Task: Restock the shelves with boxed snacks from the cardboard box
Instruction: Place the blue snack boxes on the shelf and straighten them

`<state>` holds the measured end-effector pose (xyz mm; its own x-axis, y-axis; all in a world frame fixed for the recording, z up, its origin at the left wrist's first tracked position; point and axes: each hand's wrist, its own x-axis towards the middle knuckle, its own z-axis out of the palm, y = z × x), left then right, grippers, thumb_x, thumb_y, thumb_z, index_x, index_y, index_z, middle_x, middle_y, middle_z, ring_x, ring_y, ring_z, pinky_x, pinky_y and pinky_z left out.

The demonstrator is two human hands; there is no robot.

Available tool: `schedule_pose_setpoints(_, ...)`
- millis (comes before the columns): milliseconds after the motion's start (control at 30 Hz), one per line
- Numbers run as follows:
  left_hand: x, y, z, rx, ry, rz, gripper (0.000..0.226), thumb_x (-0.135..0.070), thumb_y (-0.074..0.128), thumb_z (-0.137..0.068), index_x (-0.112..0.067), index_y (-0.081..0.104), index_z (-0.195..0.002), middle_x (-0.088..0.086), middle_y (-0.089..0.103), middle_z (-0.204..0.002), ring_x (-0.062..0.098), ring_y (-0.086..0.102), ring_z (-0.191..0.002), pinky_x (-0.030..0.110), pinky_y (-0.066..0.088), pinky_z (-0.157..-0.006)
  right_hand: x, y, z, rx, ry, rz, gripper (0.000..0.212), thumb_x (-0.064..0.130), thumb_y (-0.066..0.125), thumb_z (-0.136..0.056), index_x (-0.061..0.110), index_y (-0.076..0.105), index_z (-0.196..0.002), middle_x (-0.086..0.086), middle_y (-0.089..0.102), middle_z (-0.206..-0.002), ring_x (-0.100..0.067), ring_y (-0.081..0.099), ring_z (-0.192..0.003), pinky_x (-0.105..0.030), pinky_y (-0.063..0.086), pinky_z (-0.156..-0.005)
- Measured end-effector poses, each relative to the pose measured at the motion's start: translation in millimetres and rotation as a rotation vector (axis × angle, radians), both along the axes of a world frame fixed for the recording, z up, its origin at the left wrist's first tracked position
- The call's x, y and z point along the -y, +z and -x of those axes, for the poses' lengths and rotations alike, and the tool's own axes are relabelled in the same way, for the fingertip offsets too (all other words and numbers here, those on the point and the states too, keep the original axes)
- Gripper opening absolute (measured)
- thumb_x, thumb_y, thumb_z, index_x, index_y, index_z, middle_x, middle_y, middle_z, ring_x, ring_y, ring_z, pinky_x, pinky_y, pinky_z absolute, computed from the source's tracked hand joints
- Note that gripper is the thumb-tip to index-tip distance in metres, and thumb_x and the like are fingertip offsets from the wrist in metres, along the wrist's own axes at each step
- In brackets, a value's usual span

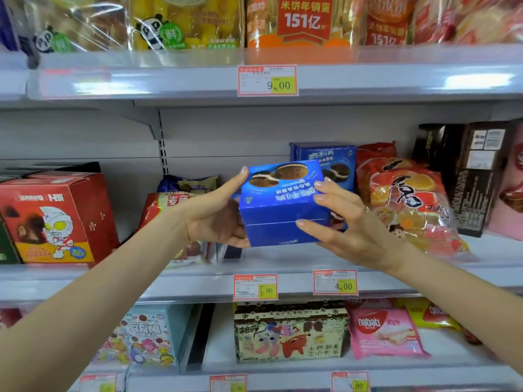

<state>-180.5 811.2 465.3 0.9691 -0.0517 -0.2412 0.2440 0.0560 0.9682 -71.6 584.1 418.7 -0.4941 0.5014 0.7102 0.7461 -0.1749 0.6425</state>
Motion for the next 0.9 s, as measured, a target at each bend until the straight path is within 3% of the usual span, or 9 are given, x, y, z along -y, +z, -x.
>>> schedule_pose_setpoints(100,0.8,-1.8,-7.6,0.069,0.089,-0.025,0.054,-0.062,0.049,-0.079,-0.017,0.058,-0.107,0.008,0.064,-0.109,0.022,0.061,-0.090,0.038,0.052,-0.081,7.4,-0.3,-1.5,-0.101,-0.022,0.111,0.056,0.021,0.070,-0.082,0.017,0.040,-0.130,-0.012,0.031,-0.129,-0.028,0.029,-0.133,-0.047,0.027,-0.114)
schedule_pose_setpoints(200,-2.3,-1.9,-12.4,0.252,0.208,-0.159,0.042,-0.056,0.046,-0.088,-0.019,0.058,-0.104,0.010,0.060,-0.111,0.021,0.058,-0.088,0.031,0.052,-0.071,10.4,2.5,4.0,-0.448,0.014,0.096,0.068,0.041,0.067,-0.081,0.018,0.032,-0.135,-0.010,0.030,-0.139,-0.022,0.030,-0.136,-0.041,0.027,-0.114)
schedule_pose_setpoints(300,-2.3,2.3,-15.8,0.403,0.235,-0.052,0.036,-0.047,0.046,-0.091,-0.018,0.060,-0.107,0.014,0.061,-0.112,0.024,0.061,-0.088,0.035,0.058,-0.072,2.0,8.8,16.1,-1.206,0.213,-0.118,0.082,0.043,0.074,-0.072,0.032,0.026,-0.138,0.003,0.036,-0.141,-0.008,0.040,-0.130,-0.028,0.036,-0.106)
schedule_pose_setpoints(367,3.0,3.9,-19.1,0.465,0.217,0.102,0.037,-0.042,0.051,-0.087,-0.015,0.058,-0.110,0.015,0.056,-0.102,0.023,0.056,-0.081,0.035,0.059,-0.066,-5.5,18.3,20.0,-1.781,0.398,-0.194,0.090,0.044,0.078,-0.068,0.035,0.023,-0.139,0.000,0.046,-0.137,-0.013,0.052,-0.118,-0.034,0.047,-0.095)
schedule_pose_setpoints(433,10.4,2.3,-25.1,0.491,0.199,0.117,0.037,-0.041,0.063,-0.081,-0.013,0.060,-0.105,0.010,0.051,-0.084,0.020,0.047,-0.075,0.035,0.059,-0.068,-12.4,24.0,20.3,-2.088,0.564,-0.142,0.086,0.043,0.077,-0.069,0.030,0.027,-0.138,-0.005,0.056,-0.127,-0.020,0.061,-0.106,-0.040,0.052,-0.084)
schedule_pose_setpoints(567,18.4,-1.8,-32.0,0.464,0.121,-0.090,0.087,-0.056,0.069,-0.062,-0.002,0.050,-0.127,0.014,0.062,-0.111,0.024,0.061,-0.099,0.034,0.054,-0.085,-22.8,26.5,22.0,-2.111,0.706,-0.239,0.080,0.031,0.080,-0.064,0.020,0.038,-0.131,-0.005,0.066,-0.101,-0.022,0.068,-0.081,-0.048,0.054,-0.085)
schedule_pose_setpoints(633,9.3,3.5,-32.0,0.493,0.086,-0.412,0.080,-0.061,0.062,-0.072,-0.005,0.050,-0.127,0.009,0.062,-0.121,0.018,0.061,-0.107,0.033,0.050,-0.093,-15.9,32.9,18.4,-2.044,0.651,-0.315,0.081,0.030,0.084,-0.058,0.021,0.041,-0.127,-0.004,0.065,-0.101,-0.021,0.067,-0.076,-0.044,0.055,-0.081)
schedule_pose_setpoints(767,-34.1,17.4,-48.6,0.547,0.308,-1.222,0.069,-0.050,0.064,-0.079,-0.011,0.043,-0.133,0.006,0.051,-0.134,0.020,0.050,-0.118,0.035,0.042,-0.099,12.7,51.4,2.6,-1.821,0.450,-0.424,0.086,0.031,0.080,-0.058,0.022,0.037,-0.132,0.003,0.064,-0.112,-0.013,0.068,-0.081,-0.032,0.055,-0.073)
schedule_pose_setpoints(900,-47.6,8.9,-76.5,0.387,0.088,-1.605,0.072,-0.054,0.067,-0.076,-0.014,0.045,-0.131,0.008,0.053,-0.130,0.024,0.050,-0.115,0.038,0.045,-0.094,34.4,62.8,-2.7,-1.646,0.222,-0.421,0.099,0.048,0.078,-0.052,0.024,0.039,-0.140,0.002,0.061,-0.124,-0.010,0.063,-0.104,-0.032,0.051,-0.089)
